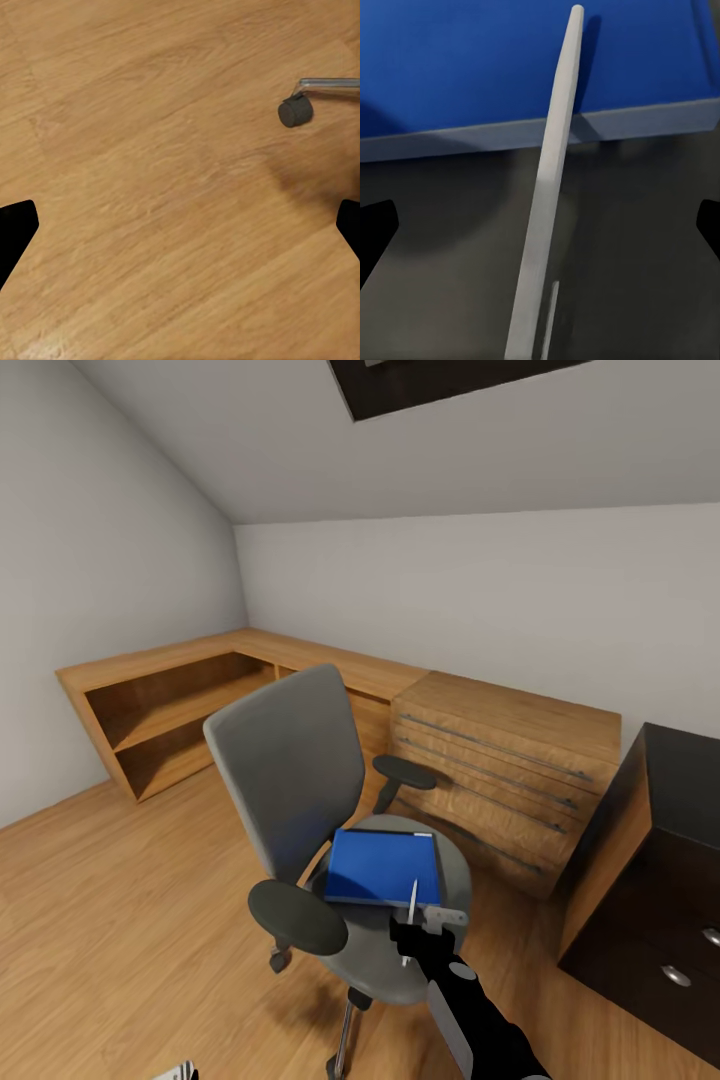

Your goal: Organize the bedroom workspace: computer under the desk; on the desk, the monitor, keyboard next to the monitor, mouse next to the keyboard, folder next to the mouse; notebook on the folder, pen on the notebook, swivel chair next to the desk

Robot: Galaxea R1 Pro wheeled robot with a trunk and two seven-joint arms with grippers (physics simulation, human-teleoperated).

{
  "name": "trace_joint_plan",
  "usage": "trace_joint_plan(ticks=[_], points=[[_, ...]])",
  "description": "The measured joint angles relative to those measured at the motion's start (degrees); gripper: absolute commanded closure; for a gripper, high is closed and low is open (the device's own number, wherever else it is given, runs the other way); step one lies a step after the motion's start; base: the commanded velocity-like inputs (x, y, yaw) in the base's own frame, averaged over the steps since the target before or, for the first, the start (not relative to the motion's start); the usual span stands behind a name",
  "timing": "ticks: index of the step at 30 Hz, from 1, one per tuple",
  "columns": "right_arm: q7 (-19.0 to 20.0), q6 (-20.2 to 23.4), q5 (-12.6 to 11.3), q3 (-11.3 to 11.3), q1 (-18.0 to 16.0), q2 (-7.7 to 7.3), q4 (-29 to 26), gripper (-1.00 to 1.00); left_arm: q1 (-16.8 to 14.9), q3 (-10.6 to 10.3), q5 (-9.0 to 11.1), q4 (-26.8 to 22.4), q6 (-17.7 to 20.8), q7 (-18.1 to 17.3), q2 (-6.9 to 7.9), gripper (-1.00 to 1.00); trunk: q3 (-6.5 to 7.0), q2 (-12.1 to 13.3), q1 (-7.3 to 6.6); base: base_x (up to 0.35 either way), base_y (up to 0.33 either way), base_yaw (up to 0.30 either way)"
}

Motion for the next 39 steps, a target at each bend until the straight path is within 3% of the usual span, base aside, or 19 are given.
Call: trace_joint_plan(ticks=[17, 31, 32, 39], points=[[0.01, 0.01, 0.07, -0.01, -0.01, 0.0, -0.05, -1.0, 0.0, 0.11, 0.13, 0.0, 0.05, 0.08, 0.01, -1.0, -3.05, -6.81, 3.73, 0.0, 0.0, 0.0], [-0.01, 0.0, 0.14, 0.01, -0.02, 0.0, -0.03, -1.0, 0.0, 0.17, 0.12, 0.0, 0.05, 0.08, 0.05, -1.0, -3.05, -6.82, 3.73, 0.0, 0.0, 0.0], [-0.01, 0.0, 0.13, 0.01, -0.02, 0.0, -0.03, 1.0, 0.0, 0.17, 0.12, 0.0, 0.05, 0.08, 0.06, -1.0, -3.05, -6.82, 3.73, 0.0, 0.0, 0.0], [-0.12, 0.03, 0.42, -0.05, -0.03, 0.0, 0.03, 1.0, 0.01, 0.18, 0.16, 0.0, 0.05, 0.08, 0.09, -1.0, -3.05, -6.82, 3.73, 0.0, 0.0, 0.0]])
